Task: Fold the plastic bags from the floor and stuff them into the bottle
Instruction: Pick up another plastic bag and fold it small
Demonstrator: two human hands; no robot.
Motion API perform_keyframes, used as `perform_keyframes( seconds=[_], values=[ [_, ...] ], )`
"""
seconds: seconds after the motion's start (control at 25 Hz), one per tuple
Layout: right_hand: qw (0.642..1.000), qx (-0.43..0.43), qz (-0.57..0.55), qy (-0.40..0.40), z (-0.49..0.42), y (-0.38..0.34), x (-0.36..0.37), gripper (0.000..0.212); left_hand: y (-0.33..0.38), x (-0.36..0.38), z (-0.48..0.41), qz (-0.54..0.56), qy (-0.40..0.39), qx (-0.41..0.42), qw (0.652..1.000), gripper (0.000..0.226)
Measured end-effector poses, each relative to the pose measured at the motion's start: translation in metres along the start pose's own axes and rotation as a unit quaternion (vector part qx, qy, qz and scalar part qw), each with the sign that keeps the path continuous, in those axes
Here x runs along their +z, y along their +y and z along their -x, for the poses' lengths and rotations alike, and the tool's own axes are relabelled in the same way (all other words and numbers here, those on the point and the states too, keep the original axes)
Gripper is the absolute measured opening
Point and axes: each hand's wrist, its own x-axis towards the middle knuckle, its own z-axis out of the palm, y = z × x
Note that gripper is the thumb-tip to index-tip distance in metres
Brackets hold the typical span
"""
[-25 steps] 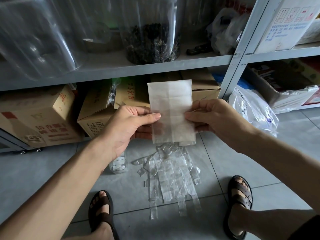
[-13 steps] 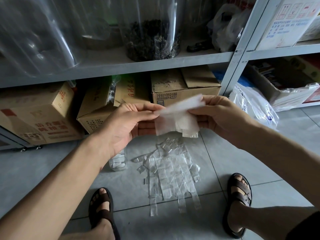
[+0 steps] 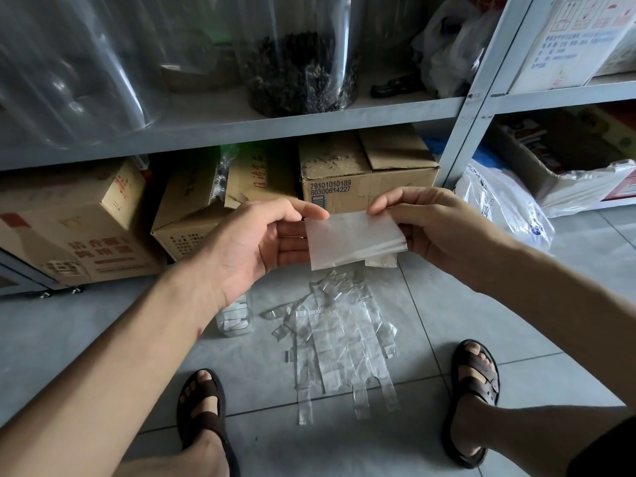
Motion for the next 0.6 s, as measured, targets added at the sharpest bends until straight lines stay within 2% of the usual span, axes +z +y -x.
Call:
perform_keyframes(
  seconds=[0.12, 0.36, 0.48, 0.6],
  values=[
    [1.0, -0.005, 0.008, 0.004, 0.0, 0.001, 0.0, 0.021, -0.001, 0.0, -0.001, -0.003, -0.007, -0.002, 1.0, 0.025],
    [0.999, -0.014, 0.043, 0.009, -0.001, 0.003, 0.0, 0.03, -0.007, 0.001, -0.004, -0.076, 0.046, 0.033, 0.995, 0.016],
    [0.997, -0.025, 0.065, 0.016, -0.001, 0.003, 0.001, 0.035, -0.009, -0.001, -0.005, -0.113, 0.066, 0.079, 0.988, 0.017],
    [0.993, -0.049, 0.105, 0.002, -0.001, 0.004, 0.003, 0.027, -0.011, 0.003, -0.003, -0.169, 0.061, 0.132, 0.975, 0.012]
  ],
)
